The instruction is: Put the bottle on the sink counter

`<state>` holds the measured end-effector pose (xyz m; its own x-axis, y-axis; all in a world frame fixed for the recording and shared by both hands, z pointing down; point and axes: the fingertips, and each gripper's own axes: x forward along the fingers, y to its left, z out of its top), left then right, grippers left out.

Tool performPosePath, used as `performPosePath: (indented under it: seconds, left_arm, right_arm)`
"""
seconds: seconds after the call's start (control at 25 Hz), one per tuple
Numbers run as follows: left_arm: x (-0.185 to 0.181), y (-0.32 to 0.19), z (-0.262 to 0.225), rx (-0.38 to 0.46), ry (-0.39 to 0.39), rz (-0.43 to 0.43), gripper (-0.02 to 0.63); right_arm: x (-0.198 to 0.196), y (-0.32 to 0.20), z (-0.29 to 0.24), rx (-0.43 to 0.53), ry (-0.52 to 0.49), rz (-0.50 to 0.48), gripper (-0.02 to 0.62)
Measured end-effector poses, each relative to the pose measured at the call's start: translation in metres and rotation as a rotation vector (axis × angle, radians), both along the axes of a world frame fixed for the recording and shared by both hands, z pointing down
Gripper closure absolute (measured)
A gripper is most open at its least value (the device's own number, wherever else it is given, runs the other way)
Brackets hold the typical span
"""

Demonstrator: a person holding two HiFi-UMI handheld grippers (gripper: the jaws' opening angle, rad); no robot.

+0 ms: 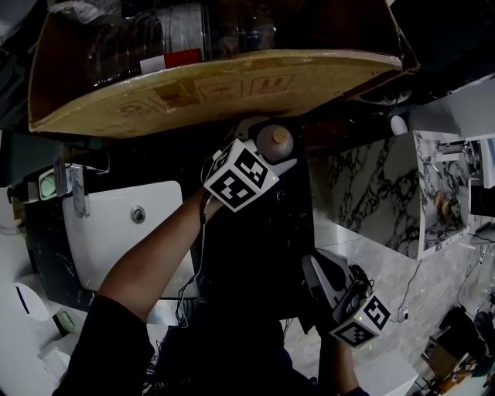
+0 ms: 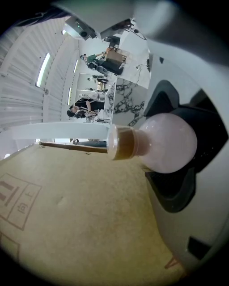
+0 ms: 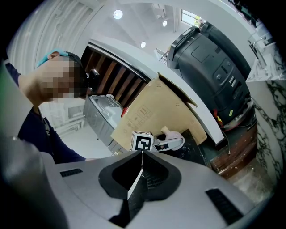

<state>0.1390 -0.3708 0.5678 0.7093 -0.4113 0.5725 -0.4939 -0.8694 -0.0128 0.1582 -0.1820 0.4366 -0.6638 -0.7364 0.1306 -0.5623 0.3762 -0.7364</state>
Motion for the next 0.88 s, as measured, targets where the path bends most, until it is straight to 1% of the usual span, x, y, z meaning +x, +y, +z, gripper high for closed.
performPosePath:
  seconds: [0.32,0.4,0.6,0.72,0.88]
  left_arm:
    - [-0.001,0.002,-0.001,-0.005,-0.002,0.002,0.216]
    - [-0.004,0.003,-0.002,-0.006,-0.002,0.0,0.216]
    - [-0.013,0.006,-0.002,-0.01,-0.017,-0.004,0.216]
    - [-0.02,0.01,-0.008,-0.015,-0.005,-0.018,0.216]
    - [-0.03,0.02,-0.022,-0.017,0.033,-0.051,0.216]
  right_arm:
    - [-0.001,0.008,0.0,0.027,0.036,-0.017,0.568]
    - [-0.004,0.007,-0.002,0.02,0.031,-0.013,0.568]
    - [-0.007,0.013,0.0,0.043,0.061,-0.037,0.568]
    - [-0.009,0.012,-0.004,0.051,0.064,-0.036,0.568]
    - [-0.015,0.011,-0.017,0.08,0.068,-0.036,0.568]
